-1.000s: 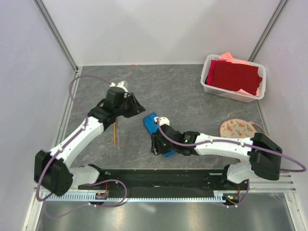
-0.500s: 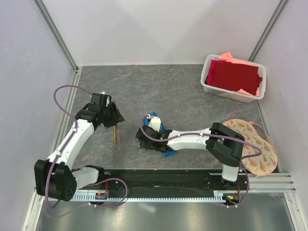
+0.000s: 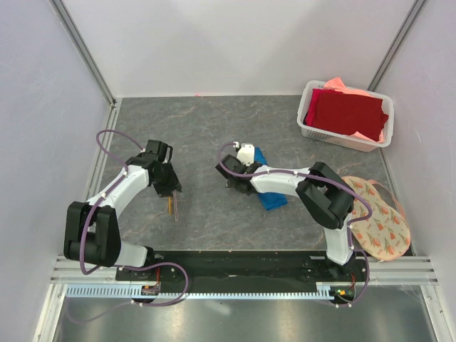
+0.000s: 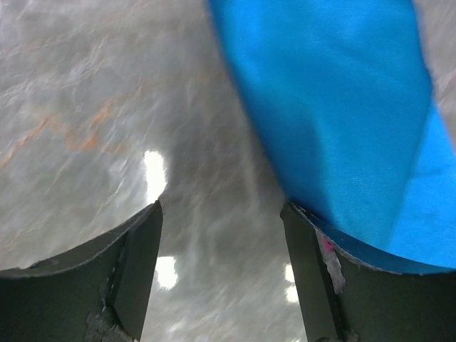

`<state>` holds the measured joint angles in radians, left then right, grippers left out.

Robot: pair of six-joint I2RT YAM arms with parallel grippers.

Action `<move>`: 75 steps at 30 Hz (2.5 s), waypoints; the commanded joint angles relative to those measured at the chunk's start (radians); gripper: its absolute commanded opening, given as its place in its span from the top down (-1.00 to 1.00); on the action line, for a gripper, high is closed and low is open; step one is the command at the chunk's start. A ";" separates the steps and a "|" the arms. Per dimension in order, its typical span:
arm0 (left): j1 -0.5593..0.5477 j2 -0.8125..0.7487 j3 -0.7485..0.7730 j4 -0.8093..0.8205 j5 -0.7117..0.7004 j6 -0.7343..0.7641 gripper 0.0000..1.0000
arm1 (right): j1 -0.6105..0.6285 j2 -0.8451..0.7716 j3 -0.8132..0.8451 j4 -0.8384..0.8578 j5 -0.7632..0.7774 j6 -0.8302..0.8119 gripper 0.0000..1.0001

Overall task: Fold the napkin into a case and place the utensils inside
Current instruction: Move the smaller rectangle folded napkin to the center of the board, then pick up the knife from the center of the board, then pass from the left arm to the right

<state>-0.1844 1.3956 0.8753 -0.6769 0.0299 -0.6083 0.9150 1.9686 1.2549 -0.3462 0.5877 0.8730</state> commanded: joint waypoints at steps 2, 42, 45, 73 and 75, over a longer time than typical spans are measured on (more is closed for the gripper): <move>0.000 0.026 -0.022 0.020 -0.065 0.008 0.10 | -0.073 0.027 0.034 0.044 0.041 -0.402 -0.54; -0.016 0.086 -0.121 0.109 0.028 -0.024 0.08 | -0.194 -0.698 -0.414 -0.030 -0.320 -0.312 -0.43; -0.018 0.103 -0.125 0.128 0.039 -0.022 0.35 | -0.194 -0.799 -0.425 -0.025 -0.408 -0.322 -0.47; -0.607 -0.076 -0.007 0.419 0.656 -0.054 0.96 | -0.294 -0.878 -0.431 -0.019 -0.795 -0.054 -0.73; -0.619 -0.066 0.001 0.422 0.651 -0.064 0.96 | -0.294 -0.893 -0.459 0.012 -0.812 -0.025 -0.67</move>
<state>-0.7818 1.3159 0.8368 -0.3305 0.6403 -0.6258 0.6205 1.1210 0.8364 -0.4183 -0.1814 0.7448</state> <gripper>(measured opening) 0.047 0.853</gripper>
